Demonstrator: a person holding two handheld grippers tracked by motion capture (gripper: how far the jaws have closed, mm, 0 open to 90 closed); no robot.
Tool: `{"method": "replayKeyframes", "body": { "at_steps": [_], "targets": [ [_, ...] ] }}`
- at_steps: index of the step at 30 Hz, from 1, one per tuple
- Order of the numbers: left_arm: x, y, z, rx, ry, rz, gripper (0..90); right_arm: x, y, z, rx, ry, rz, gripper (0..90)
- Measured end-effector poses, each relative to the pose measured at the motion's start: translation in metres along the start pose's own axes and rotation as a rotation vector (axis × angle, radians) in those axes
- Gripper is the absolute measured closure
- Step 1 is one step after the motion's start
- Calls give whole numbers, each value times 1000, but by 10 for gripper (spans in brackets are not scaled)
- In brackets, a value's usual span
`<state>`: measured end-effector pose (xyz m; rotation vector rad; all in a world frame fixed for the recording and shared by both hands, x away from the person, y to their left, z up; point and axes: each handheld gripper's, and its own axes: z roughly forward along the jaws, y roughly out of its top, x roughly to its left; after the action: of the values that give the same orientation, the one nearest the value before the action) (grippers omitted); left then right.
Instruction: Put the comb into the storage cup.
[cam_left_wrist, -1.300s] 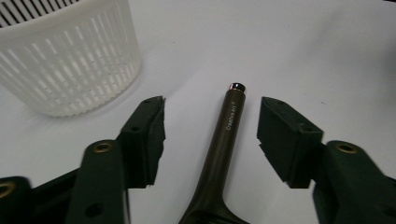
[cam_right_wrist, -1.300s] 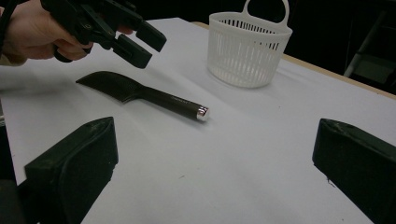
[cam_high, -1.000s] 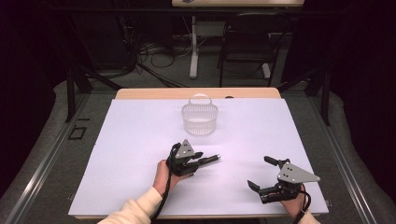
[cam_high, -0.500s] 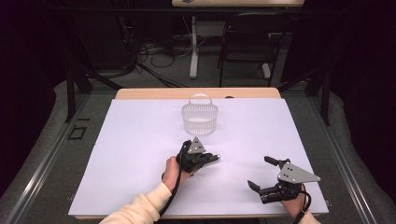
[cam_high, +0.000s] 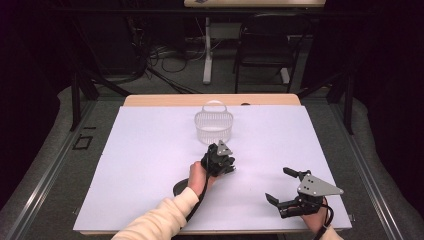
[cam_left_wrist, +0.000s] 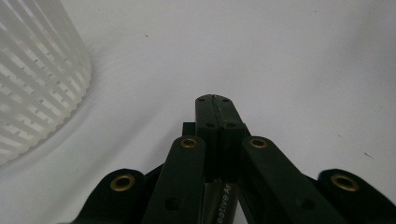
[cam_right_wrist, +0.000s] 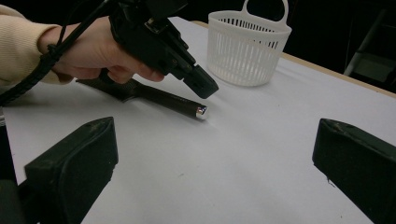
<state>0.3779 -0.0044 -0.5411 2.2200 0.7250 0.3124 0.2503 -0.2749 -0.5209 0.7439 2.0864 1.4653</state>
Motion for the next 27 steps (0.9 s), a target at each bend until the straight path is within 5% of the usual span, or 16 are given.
{"method": "replayKeyframes", "body": {
  "at_steps": [12, 27],
  "targets": [
    [-6, 6, 13, 48, 0, 14, 900, 0, 0, 0, 2, 2, -2, 0],
    [-19, -1, 12, 90, -53, 51, 900, 0, 0, 0, 1, 2, -4, 0]
  ]
}}
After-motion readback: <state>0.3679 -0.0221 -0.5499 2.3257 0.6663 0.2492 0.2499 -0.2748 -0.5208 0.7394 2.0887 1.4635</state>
